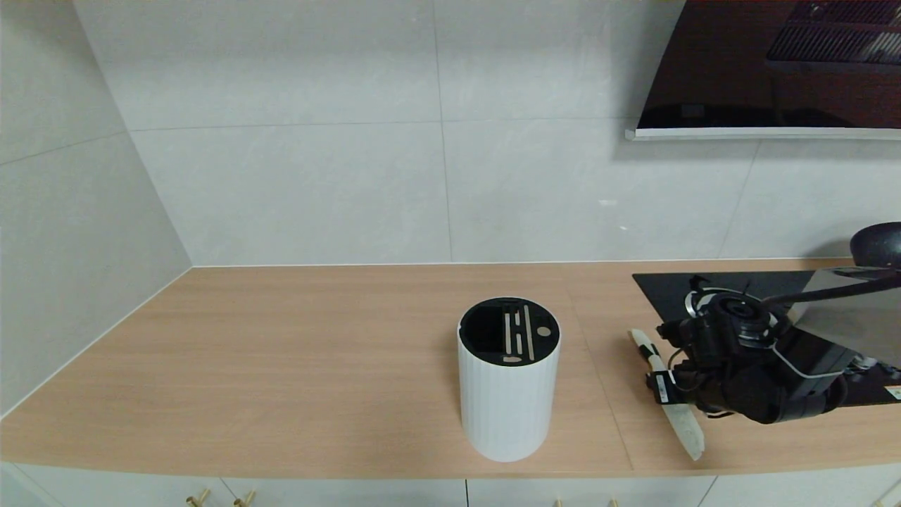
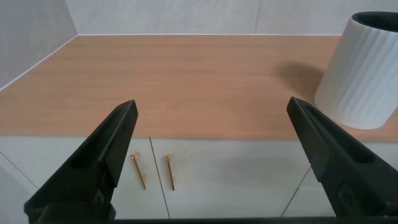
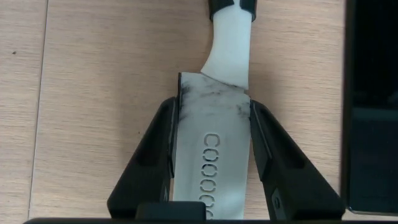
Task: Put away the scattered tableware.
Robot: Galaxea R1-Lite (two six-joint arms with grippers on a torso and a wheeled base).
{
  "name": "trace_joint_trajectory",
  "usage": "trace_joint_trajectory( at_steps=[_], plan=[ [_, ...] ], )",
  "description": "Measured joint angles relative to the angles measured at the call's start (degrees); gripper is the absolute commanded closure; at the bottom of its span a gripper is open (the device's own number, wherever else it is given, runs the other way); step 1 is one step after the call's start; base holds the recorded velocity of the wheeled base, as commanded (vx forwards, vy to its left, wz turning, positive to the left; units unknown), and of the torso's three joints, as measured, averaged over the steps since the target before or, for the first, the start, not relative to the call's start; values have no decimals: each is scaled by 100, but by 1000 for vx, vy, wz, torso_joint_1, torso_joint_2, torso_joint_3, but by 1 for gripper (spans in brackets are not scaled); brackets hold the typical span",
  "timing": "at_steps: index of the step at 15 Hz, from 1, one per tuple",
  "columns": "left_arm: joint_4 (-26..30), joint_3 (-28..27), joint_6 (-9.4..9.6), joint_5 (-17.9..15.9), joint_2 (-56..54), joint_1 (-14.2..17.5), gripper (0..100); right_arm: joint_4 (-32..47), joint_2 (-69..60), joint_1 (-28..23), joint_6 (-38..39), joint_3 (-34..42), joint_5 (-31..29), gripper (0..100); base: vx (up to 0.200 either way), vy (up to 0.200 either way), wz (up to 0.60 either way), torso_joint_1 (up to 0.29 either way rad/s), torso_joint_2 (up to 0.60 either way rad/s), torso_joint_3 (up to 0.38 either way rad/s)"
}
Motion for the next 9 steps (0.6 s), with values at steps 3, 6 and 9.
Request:
trace_joint_trajectory(
  at_steps=[3, 6, 9],
  plan=[
    [0, 0, 0, 0, 0, 1, 0, 145, -486, 33, -2, 176, -38, 100, 0, 0, 0, 0, 0, 0],
    [0, 0, 5, 0, 0, 1, 0, 461, -1597, 254, -2, 283, -21, 100, 0, 0, 0, 0, 0, 0],
    [0, 0, 5, 0, 0, 0, 0, 1318, -2931, 777, 1, -6, -7, 100, 0, 0, 0, 0, 0, 0]
  ],
)
